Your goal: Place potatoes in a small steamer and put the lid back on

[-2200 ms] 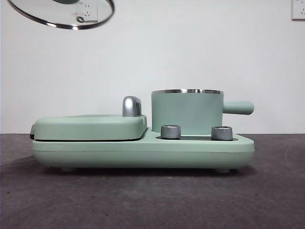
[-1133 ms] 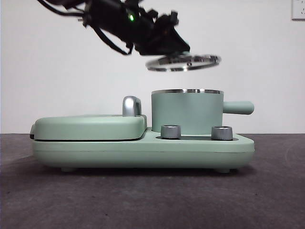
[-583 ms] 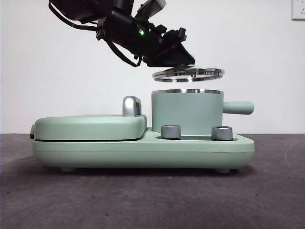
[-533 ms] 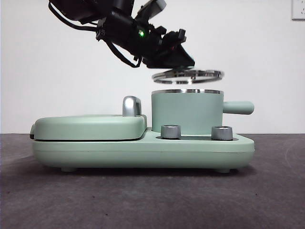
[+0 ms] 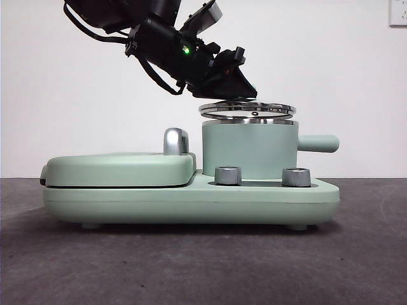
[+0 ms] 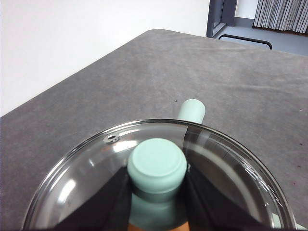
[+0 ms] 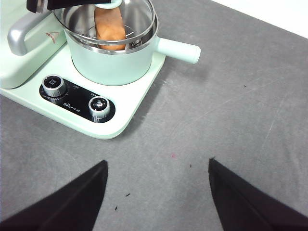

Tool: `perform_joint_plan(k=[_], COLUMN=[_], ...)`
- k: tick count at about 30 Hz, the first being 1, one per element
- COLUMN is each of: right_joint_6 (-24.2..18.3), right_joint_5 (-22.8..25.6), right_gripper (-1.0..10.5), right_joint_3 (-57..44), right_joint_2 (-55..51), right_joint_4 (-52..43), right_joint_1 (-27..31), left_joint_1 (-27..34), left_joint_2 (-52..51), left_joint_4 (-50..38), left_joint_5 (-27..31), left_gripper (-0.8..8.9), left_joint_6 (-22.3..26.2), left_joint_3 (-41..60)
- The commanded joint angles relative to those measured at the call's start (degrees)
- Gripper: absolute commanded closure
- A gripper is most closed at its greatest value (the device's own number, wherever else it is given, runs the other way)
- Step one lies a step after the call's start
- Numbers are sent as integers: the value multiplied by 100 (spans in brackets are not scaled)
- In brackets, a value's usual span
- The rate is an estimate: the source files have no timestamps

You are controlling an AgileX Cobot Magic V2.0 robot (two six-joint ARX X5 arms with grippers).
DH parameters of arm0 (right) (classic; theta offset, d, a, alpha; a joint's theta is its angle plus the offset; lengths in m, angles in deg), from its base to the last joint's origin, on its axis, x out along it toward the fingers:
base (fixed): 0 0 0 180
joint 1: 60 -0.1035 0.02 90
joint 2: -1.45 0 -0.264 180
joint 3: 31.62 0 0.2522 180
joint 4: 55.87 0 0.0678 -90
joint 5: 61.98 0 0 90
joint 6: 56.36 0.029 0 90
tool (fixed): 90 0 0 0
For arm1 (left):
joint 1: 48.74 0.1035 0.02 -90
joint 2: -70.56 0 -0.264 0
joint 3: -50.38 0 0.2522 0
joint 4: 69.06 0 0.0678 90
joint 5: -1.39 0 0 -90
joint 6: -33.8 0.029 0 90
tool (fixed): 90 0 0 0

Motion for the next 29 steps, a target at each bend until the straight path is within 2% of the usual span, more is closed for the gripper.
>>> perform_joint_plan(k=[1, 29], right_joint_6=[74, 74], right_joint_5=[0, 0], right_gripper=[615, 615], right_joint_3=[28, 28], right_joint_2=[39, 39], right_joint_4=[-57, -57], right_joint_1=[-26, -26], left_joint_1=[-28, -70], left_joint_2=[173, 411], left_joint_4=[-149, -188], left_joint_5=[-37, -44], left_gripper=[799, 799], left_joint_6=[98, 96], left_joint_3=[-179, -179])
